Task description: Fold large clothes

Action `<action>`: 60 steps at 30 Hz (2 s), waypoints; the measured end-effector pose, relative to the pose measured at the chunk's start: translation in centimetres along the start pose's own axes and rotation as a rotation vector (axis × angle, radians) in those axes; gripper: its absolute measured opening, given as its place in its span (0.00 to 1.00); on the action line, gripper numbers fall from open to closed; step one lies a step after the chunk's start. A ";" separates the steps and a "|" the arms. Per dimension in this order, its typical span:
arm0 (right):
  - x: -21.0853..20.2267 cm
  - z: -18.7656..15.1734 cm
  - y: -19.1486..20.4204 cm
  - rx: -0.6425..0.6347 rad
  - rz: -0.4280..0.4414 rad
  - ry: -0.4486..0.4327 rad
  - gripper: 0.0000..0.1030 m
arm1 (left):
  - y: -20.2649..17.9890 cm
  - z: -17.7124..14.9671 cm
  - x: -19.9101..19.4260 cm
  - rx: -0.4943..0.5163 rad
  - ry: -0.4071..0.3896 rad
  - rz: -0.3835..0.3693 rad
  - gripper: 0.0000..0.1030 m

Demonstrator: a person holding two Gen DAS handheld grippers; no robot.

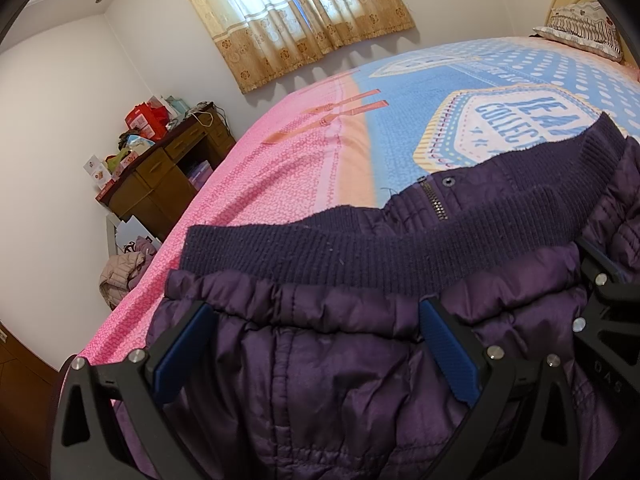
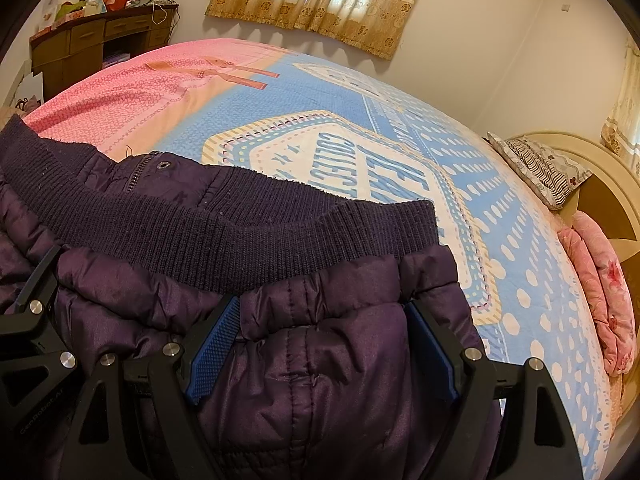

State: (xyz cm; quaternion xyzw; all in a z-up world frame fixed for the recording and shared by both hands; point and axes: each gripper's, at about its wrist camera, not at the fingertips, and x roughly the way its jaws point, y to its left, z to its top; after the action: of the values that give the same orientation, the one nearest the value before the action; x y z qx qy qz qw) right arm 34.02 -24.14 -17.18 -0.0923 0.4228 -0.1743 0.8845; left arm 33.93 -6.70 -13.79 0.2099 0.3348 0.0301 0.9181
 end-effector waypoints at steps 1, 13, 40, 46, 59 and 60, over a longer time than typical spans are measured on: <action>0.0 0.0 -0.1 0.002 0.002 -0.001 0.80 | 0.0 0.0 0.0 0.000 -0.001 0.000 1.00; -0.3 0.0 -0.9 0.042 0.053 -0.009 0.80 | 1.3 0.9 -0.3 -0.013 0.015 -0.051 1.00; -21.1 -9.4 21.4 -0.594 0.334 -0.436 0.84 | 23.7 -3.8 9.8 -0.486 0.211 -0.893 1.00; -19.7 -9.1 24.4 -0.679 0.262 -0.495 0.84 | 22.0 -3.8 12.0 -0.458 0.288 -0.987 0.98; -20.3 -8.9 22.8 -0.617 0.425 -0.480 0.22 | 21.6 -4.2 8.0 -0.391 0.192 -1.108 0.23; -20.6 -9.0 22.6 -0.609 0.441 -0.476 0.20 | 21.6 -4.0 7.4 -0.390 0.182 -1.107 0.22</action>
State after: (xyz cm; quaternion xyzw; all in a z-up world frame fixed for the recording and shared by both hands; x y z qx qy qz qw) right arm 20.21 4.55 -15.12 -0.2937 0.2489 0.1772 0.9058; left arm 38.95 15.85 -12.24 -0.1721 0.4601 -0.3742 0.7866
